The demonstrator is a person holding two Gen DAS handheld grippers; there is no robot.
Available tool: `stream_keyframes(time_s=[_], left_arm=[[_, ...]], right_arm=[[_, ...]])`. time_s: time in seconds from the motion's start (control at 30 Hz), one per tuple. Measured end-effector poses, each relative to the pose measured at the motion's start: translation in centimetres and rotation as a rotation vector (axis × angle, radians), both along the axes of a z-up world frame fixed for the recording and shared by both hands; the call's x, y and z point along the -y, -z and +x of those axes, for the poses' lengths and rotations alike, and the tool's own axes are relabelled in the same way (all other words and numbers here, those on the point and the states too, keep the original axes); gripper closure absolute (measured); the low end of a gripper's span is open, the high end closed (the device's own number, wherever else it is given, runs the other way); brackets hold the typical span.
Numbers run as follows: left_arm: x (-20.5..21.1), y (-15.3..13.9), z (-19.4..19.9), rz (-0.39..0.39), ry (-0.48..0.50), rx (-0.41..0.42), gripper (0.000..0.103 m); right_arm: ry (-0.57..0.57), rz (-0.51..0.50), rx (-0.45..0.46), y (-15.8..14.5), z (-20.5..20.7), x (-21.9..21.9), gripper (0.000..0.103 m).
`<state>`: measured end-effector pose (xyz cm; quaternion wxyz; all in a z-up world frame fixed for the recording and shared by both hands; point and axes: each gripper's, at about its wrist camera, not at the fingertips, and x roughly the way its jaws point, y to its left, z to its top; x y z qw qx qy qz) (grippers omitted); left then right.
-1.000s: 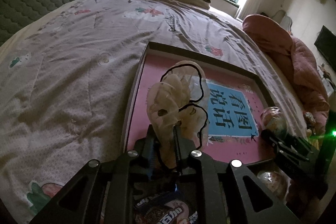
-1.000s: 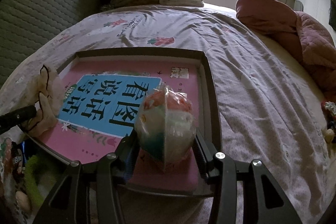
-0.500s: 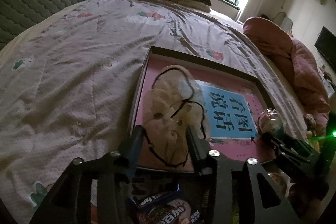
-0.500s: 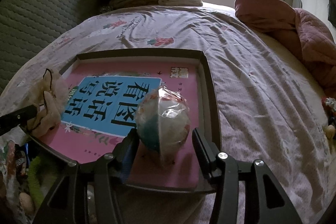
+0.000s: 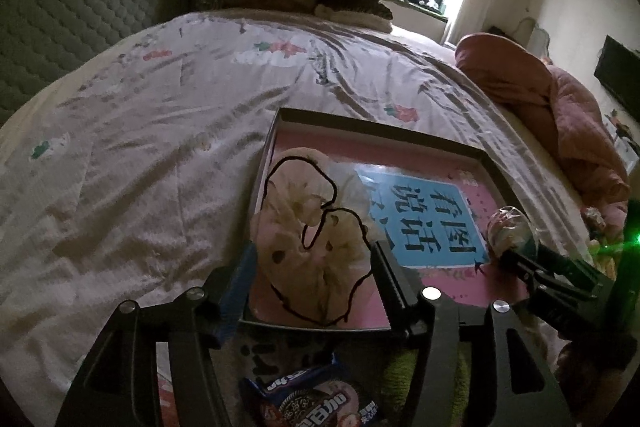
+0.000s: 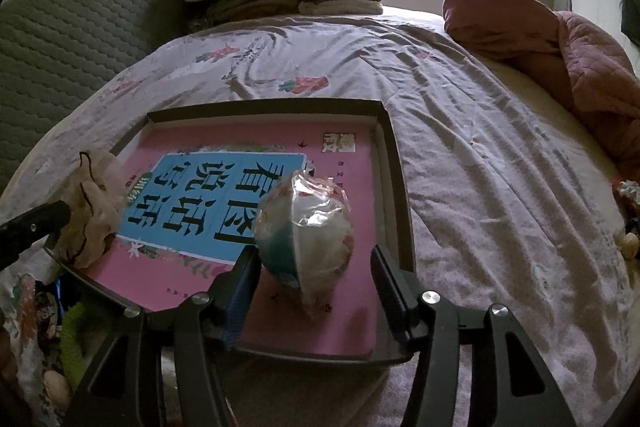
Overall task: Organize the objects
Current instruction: 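Lower the plush toy into the tray and open the left tool while the right tool releases the ball there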
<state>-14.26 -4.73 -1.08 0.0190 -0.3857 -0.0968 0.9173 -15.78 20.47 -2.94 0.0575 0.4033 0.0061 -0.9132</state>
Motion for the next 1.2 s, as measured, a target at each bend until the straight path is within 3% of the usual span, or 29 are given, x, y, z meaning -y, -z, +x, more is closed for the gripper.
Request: stream_keyframes(time_s=[0.1, 1.2], left_arm=[[0.0, -0.2, 0.1, -0.011, -0.002, -0.01, 0.039], [0.2, -1.9, 2.0, -0.018, -0.006, -0.092, 0.037]], right_arm=[[0.012, 0.005, -0.009, -0.2, 0.1, -0.2, 0.038], [0.029, -0.046, -0.092, -2.4, 1.1, -1.0, 0.038]])
